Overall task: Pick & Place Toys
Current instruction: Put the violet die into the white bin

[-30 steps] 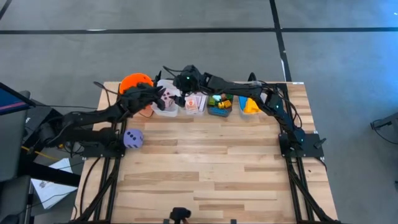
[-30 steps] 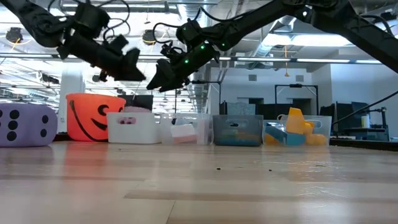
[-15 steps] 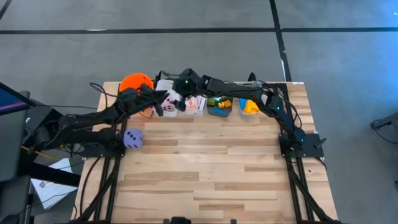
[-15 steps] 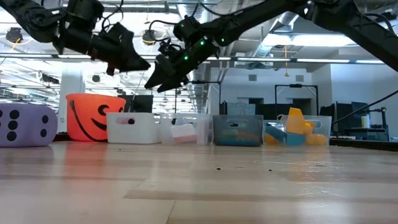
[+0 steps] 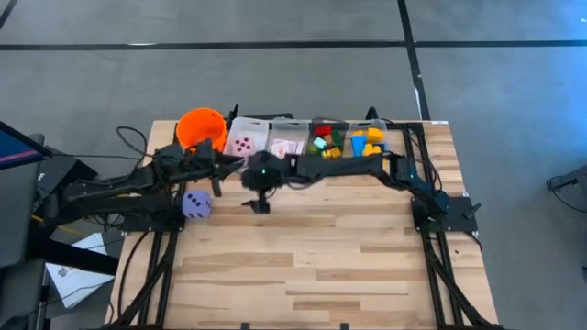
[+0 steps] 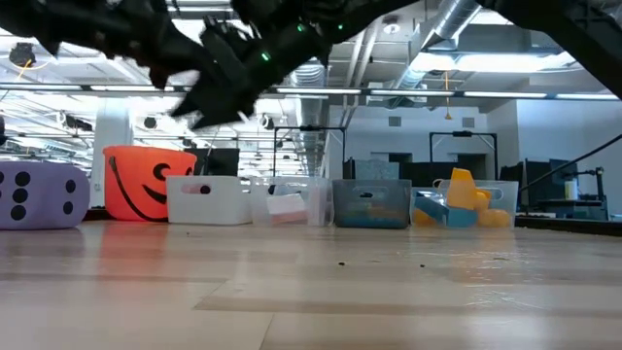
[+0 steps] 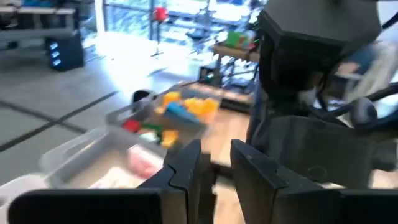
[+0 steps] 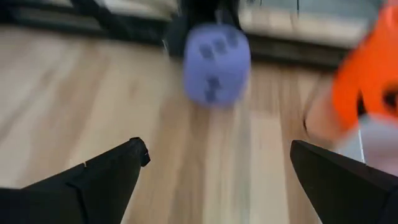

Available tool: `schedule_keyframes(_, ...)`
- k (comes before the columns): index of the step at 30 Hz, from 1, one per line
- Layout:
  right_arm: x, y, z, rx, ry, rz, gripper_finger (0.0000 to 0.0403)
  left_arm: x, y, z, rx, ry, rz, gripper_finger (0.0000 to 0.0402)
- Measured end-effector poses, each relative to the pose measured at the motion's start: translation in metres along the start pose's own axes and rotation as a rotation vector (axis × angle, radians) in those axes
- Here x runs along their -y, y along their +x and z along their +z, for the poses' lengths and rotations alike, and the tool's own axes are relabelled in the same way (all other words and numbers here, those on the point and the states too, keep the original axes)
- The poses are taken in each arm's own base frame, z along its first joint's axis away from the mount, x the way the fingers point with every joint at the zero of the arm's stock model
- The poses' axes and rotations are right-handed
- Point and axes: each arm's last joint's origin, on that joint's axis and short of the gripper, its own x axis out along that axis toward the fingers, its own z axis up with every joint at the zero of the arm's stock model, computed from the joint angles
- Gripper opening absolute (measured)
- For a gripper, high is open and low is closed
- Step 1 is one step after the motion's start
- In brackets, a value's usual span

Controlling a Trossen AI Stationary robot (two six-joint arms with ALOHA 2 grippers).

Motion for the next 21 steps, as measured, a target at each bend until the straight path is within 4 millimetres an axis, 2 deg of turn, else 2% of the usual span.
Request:
schedule_keyframes(5, -0.02, 0.001, 0.021, 0.186, -0.044, 0.001, 0.04, 0.012, -0.017, 0.007, 0.058, -0.016, -0.083, 0.0081)
schedule_keyframes(12, -0.021, -0.001, 0.033, 0.315, -0.027, -0.018, 0.04, 0.013, -0.034, 0.016, 0.159, 0.017, -0.04, 0.0081)
schedule_keyframes(17, -0.009, 0.015, 0.017, 0.258, 0.026, -0.071, 0.04, 0.011, -0.047, 0.028, 0.208, 0.089, 0.056, 0.0081)
schedule_keyframes(21, -0.001, 0.031, 0.005, 0.273, 0.041, -0.086, 0.04, 0.01, -0.057, 0.033, 0.117, 0.105, 0.096, 0.0081)
